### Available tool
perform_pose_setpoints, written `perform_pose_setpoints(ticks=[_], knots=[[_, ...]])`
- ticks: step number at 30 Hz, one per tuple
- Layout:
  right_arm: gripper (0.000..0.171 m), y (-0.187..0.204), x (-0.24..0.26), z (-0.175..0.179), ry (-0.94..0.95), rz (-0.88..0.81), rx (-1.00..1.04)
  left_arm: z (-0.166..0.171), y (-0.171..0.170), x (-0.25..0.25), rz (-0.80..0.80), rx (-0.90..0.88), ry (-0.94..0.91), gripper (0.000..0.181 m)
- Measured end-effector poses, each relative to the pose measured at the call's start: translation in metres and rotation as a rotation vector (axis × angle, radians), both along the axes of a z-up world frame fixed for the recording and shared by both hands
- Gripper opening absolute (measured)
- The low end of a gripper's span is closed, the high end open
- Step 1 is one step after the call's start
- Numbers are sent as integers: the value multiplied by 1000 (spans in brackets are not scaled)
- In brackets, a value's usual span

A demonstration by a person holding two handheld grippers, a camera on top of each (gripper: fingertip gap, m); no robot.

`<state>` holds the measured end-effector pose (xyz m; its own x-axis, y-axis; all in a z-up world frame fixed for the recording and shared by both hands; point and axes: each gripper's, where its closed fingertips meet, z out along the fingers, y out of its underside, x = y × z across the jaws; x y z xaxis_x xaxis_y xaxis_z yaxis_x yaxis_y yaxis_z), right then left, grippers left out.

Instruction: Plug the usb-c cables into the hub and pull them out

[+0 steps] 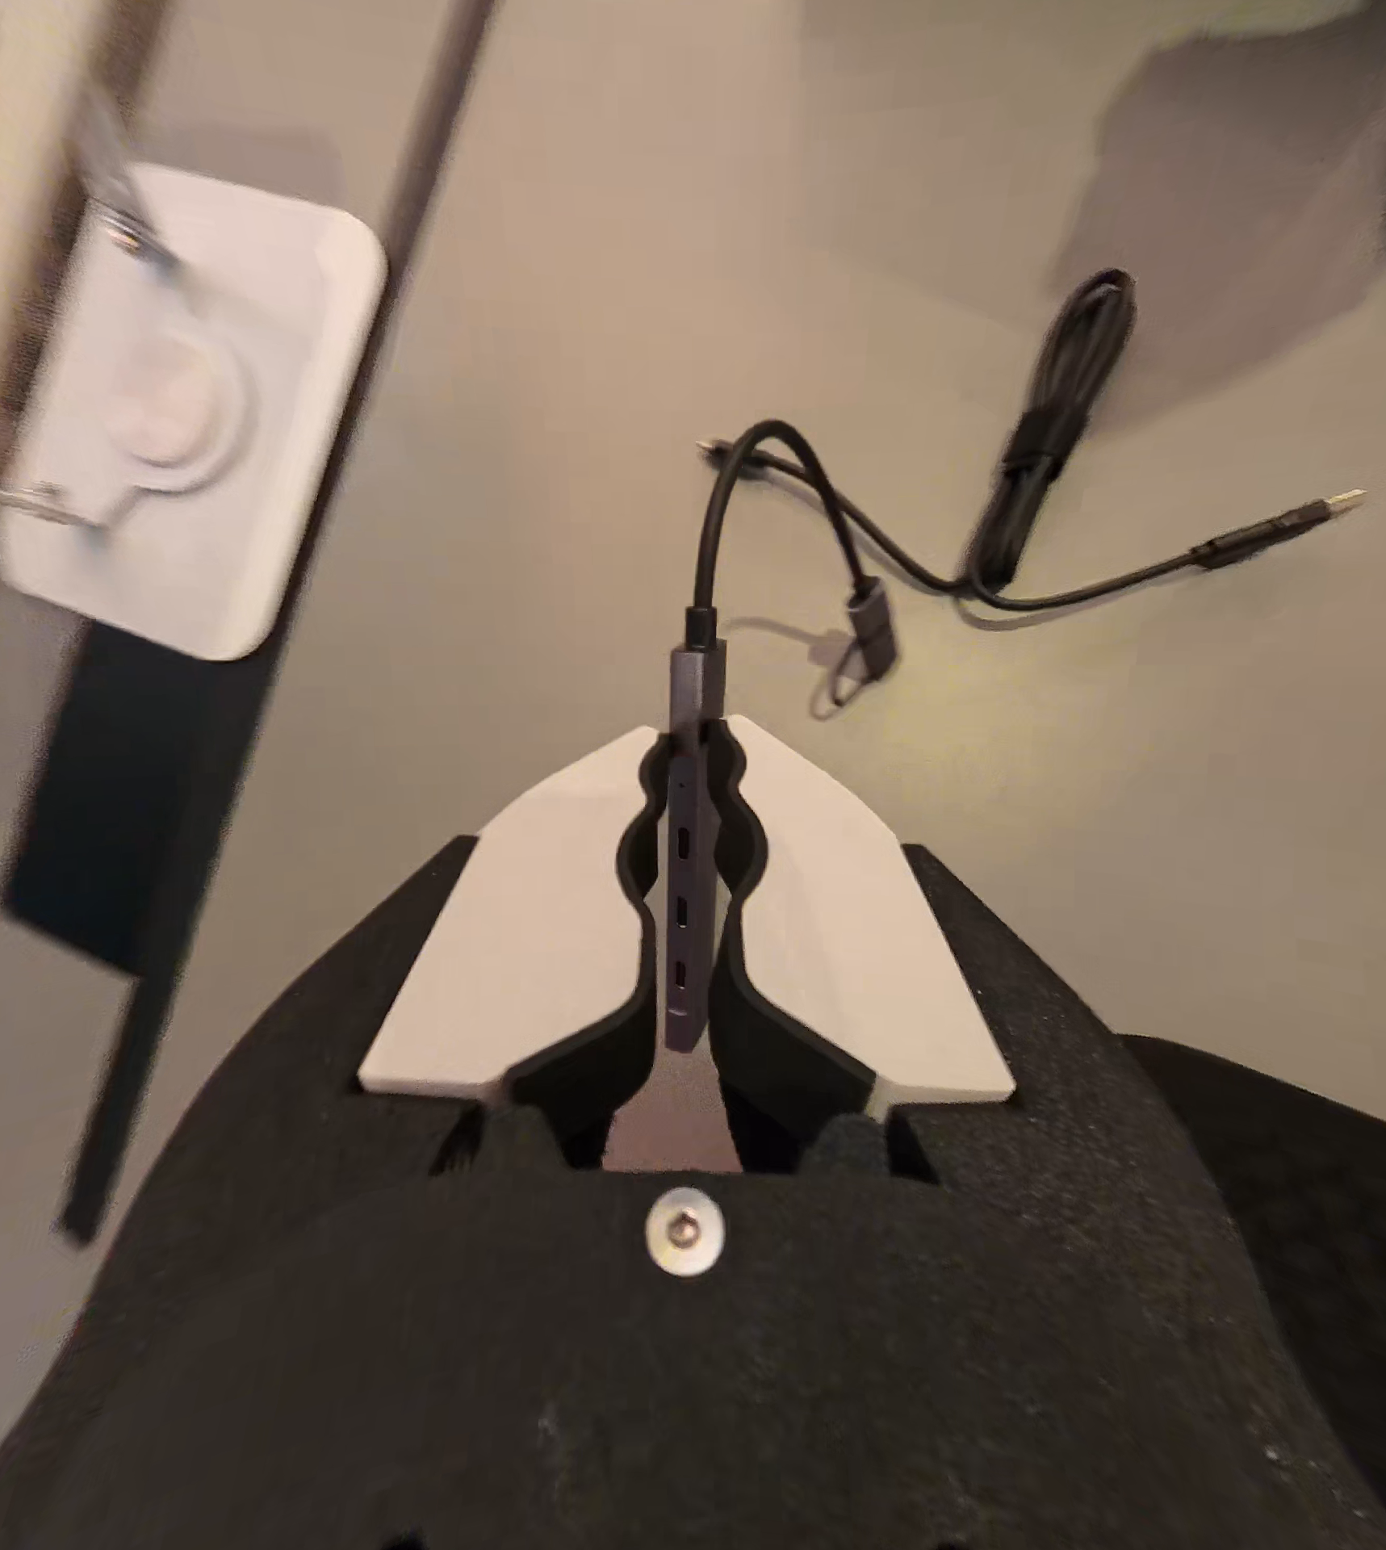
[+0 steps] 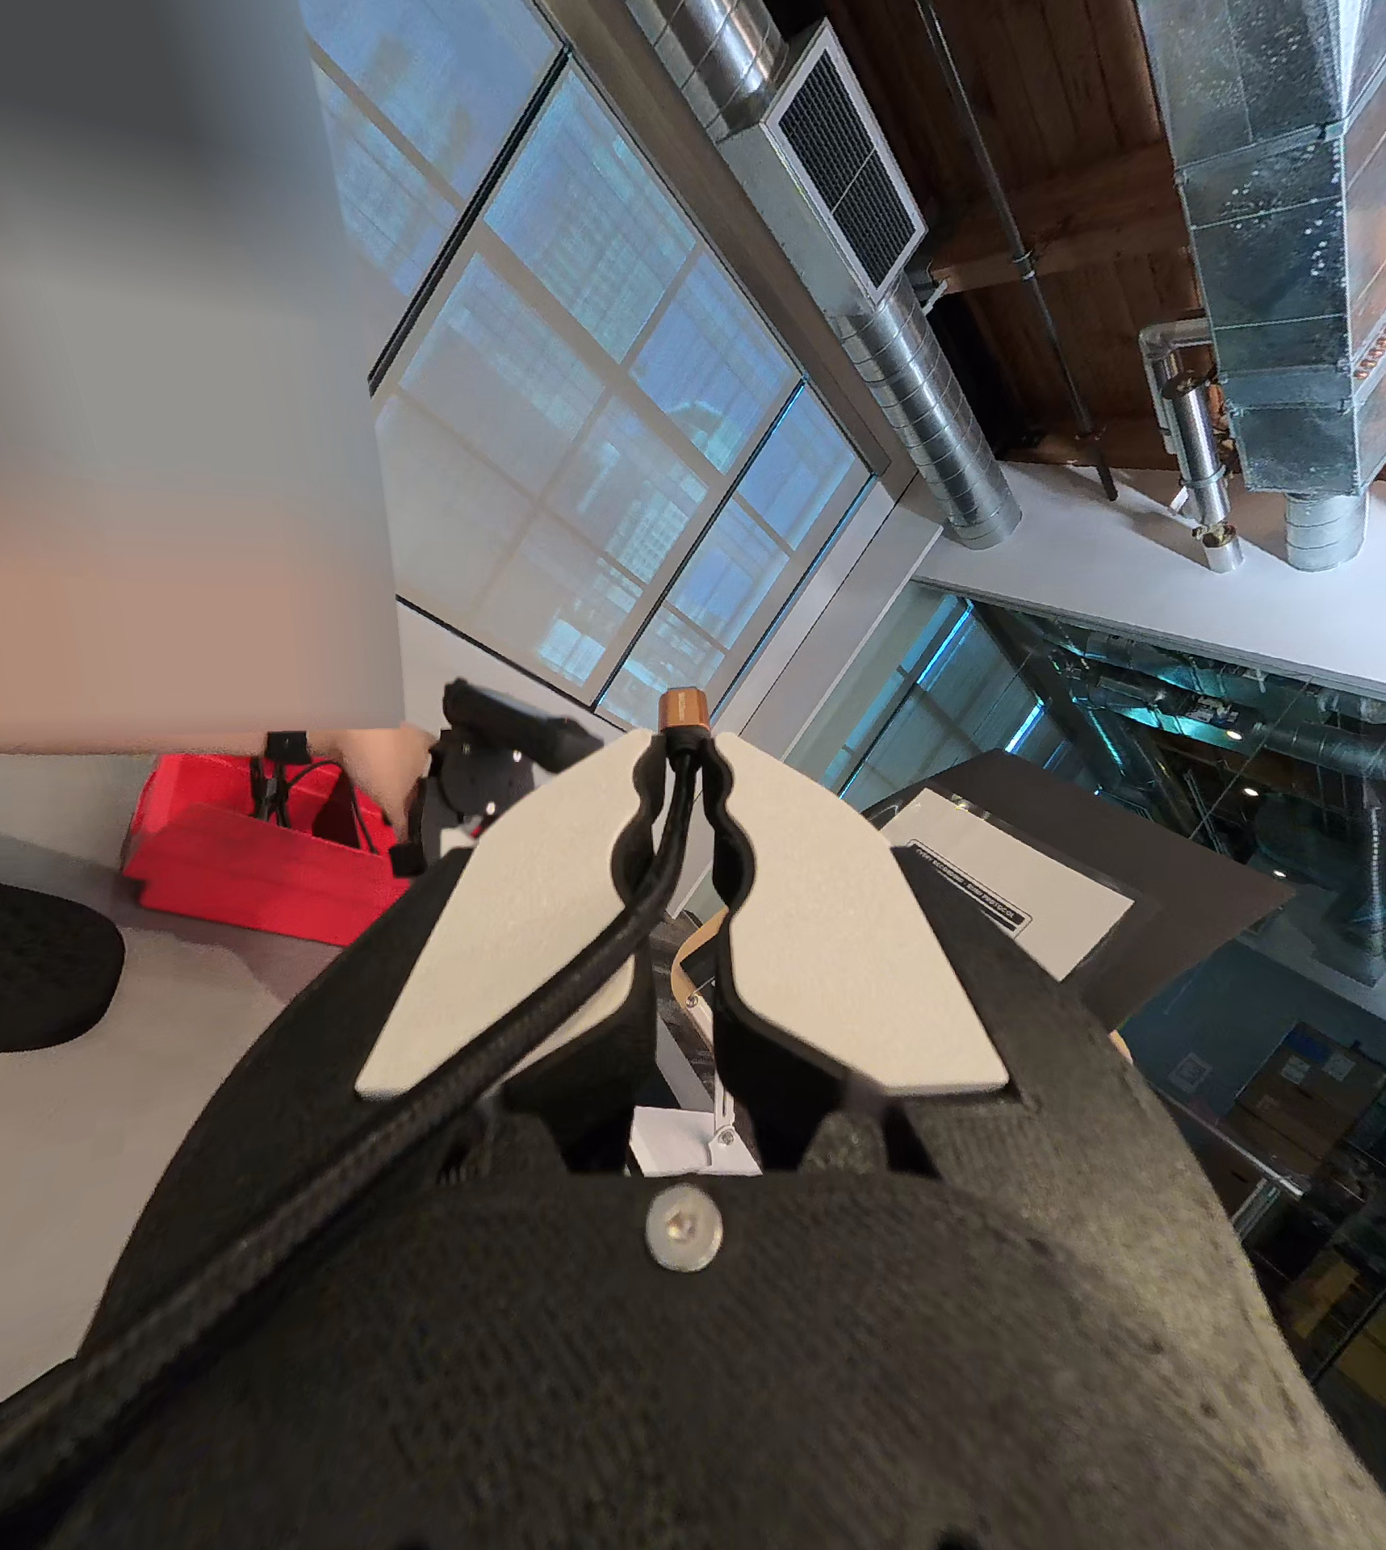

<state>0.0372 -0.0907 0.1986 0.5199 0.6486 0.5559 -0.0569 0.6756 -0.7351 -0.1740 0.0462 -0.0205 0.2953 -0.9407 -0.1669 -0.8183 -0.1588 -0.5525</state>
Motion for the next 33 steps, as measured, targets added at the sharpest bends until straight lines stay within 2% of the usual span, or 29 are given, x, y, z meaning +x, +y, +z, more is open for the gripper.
perform_pose_setpoints(ticks=[3, 6, 12, 15, 21, 32, 33], knots=[[9, 0, -2, -1, -5, 1, 0, 29, 7, -7, 48, 196, 48, 8], [9, 0, -3, -1, -11, -4, 1, 34, 4, -11, 92, 398, 155, 8], [9, -4, -1, 1, -6, -1, 14, -25, -23, -5, 163, 632, 343, 8], [9, -5, -1, 2, -5, 2, 18, -43, -40, 7, 193, 598, 275, 8], [9, -6, -3, 1, -11, 2, 22, -60, -58, 24, 207, 555, 176, 8], [9, -11, 2, 5, 5, 6, 36, -109, -81, 53, 77, 537, 312, 8], [9, -12, 3, 5, 7, 6, 36, -114, -84, 56, 65, 498, 309, 2]])
